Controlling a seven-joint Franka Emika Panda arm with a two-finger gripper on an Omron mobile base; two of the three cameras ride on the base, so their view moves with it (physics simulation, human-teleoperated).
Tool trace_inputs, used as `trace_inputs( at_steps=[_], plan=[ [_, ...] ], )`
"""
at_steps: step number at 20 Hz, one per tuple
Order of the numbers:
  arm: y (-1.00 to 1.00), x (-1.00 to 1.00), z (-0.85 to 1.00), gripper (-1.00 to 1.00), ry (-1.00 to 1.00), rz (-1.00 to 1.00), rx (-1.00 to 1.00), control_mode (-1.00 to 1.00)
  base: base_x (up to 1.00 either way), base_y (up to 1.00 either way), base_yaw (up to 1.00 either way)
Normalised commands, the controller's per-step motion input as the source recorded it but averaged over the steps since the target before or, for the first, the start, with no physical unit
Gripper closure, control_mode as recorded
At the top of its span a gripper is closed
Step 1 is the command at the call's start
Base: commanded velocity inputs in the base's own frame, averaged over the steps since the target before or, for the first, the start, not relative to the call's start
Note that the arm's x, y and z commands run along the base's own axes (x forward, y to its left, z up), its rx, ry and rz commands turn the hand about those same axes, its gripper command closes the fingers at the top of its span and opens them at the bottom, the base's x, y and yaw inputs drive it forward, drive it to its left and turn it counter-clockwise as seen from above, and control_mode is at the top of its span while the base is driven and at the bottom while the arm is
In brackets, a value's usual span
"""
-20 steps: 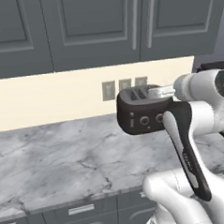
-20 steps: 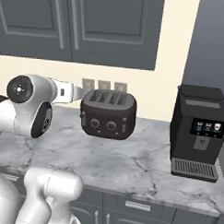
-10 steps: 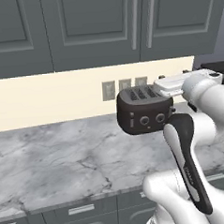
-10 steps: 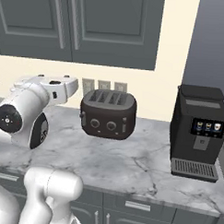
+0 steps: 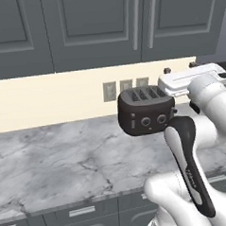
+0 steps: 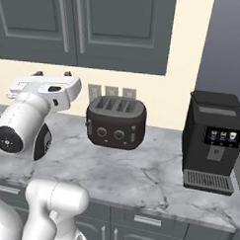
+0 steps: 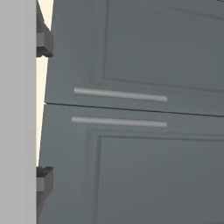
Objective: Open the cabinet directly in front. Then move the wine and the cup to the dining counter with the jar on it.
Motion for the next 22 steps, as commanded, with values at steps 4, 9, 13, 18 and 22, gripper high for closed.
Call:
trace_inputs(
  at_steps=[4, 9, 13, 18, 22],
  plan=[
    [0.00, 0.05, 0.39, -1.00, -0.08, -0.02, 0.01, -1.00, 0.00, 0.00, 0.00],
    [0.00, 0.27, 0.34, -1.00, -0.05, -0.02, 0.01, -1.00, 0.00, 0.00, 0.00],
    [0.00, 0.49, 0.28, -1.00, 0.00, -0.01, 0.03, -1.00, 0.00, 0.00, 0.00],
    [-0.06, 0.61, 0.05, -1.00, 0.06, 0.00, 0.02, -1.00, 0.00, 0.00, 0.00],
    [-0.13, 0.66, 0.00, -1.00, 0.13, 0.00, 0.02, -1.00, 0.00, 0.00, 0.00]
  ],
)
